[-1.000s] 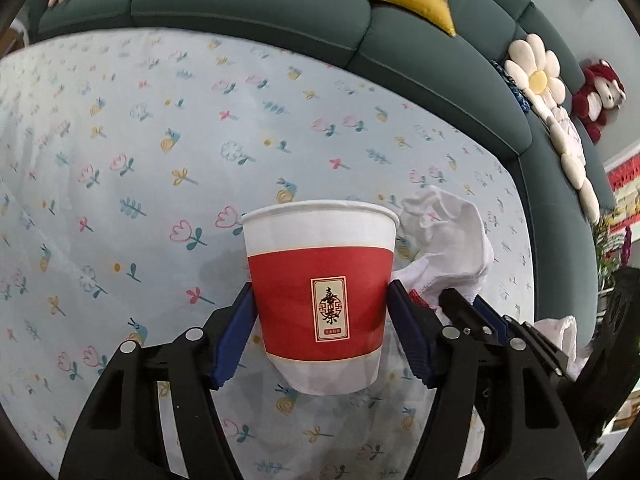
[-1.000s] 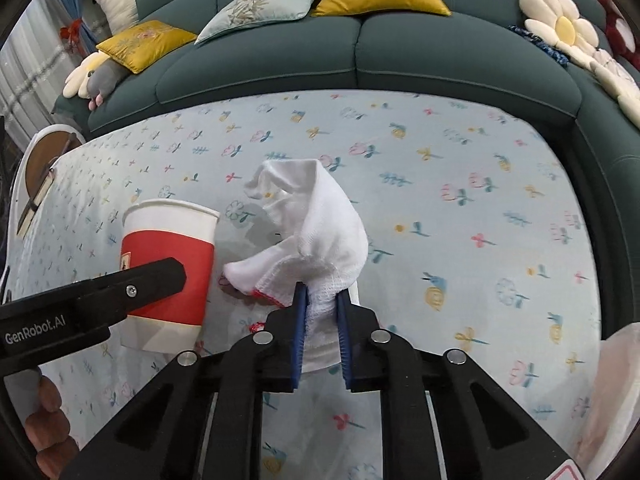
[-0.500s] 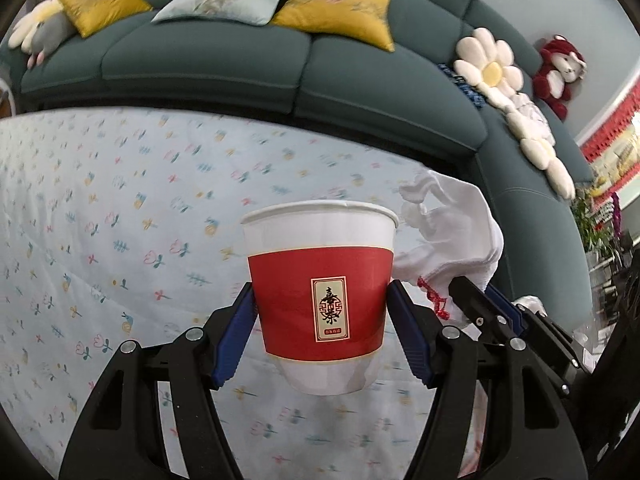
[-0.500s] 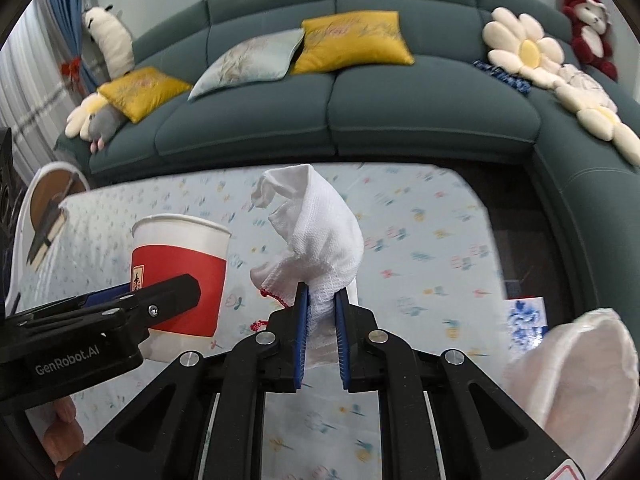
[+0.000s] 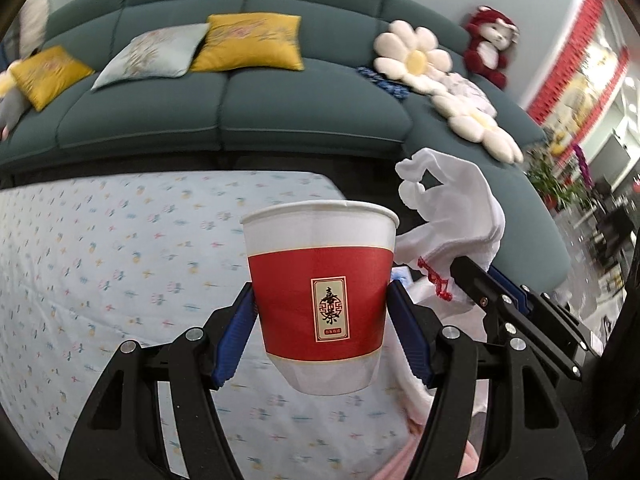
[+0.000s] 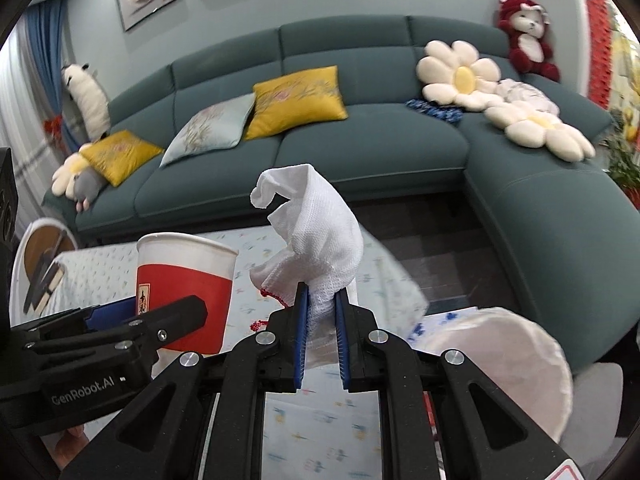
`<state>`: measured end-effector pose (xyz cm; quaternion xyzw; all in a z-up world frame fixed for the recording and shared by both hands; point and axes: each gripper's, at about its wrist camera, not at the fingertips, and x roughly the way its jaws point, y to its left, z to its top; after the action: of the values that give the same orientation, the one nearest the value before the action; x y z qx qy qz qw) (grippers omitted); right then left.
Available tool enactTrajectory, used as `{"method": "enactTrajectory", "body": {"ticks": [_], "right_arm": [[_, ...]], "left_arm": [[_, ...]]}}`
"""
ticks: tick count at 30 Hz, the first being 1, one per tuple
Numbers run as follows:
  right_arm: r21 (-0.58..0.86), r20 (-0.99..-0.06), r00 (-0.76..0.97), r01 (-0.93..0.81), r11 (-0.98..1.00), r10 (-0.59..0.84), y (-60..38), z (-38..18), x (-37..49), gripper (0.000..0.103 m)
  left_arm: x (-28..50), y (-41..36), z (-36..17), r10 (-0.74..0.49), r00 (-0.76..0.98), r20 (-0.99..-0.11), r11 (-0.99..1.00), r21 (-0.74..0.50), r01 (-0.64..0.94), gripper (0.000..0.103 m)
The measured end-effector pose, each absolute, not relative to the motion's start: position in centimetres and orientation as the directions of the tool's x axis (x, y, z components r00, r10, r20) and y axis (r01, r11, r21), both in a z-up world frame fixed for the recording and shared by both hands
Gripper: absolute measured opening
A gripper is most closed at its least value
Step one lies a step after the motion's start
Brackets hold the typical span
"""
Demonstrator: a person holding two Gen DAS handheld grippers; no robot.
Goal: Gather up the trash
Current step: 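Carry the cup and glove over the white bin, then open both grippers to drop the cup and glove into the bin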
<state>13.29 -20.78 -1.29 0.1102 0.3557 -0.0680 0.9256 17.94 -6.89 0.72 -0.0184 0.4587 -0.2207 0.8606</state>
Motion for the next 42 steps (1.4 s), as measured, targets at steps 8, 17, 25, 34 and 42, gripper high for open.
{"method": "enactTrajectory", "body": {"ticks": [8, 17, 25, 34, 42], "right_arm": [[0.172, -0.655, 0.747, 0.297, 0.939, -0.116, -26.1, -0.3, 8.0, 0.012], [0.189, -0.678, 0.715, 0.394, 0.900, -0.171, -31.1, -2.4, 3.5, 0.012], [0.209, -0.701, 0.690, 0.442, 0.872, -0.181, -33.5, -4.8, 1.2, 0.012], [0.225, -0.712, 0.682, 0.450, 0.864, -0.169, -34.5, -6.1, 0.8, 0.013], [0.234, -0.711, 0.680, 0.468, 0.852, -0.178, -34.9, -6.4, 0.7, 0.025]], "left_arm": [[13.8, -13.2, 1.9, -0.433, 0.458, -0.776, 0.858, -0.198, 0.474, 0.063], [10.2, -19.2, 0.5, -0.454, 0.396, -0.798, 0.801, -0.171, 0.574, 0.063], [8.9, -21.9, -1.7, -0.448, 0.349, -0.823, 0.777, -0.166, 0.607, 0.064], [8.3, -23.0, -2.6, -0.438, 0.349, -0.828, 0.776, -0.152, 0.612, 0.065], [8.7, -23.2, -2.9, -0.417, 0.365, -0.833, 0.795, -0.139, 0.591, 0.075]]}}
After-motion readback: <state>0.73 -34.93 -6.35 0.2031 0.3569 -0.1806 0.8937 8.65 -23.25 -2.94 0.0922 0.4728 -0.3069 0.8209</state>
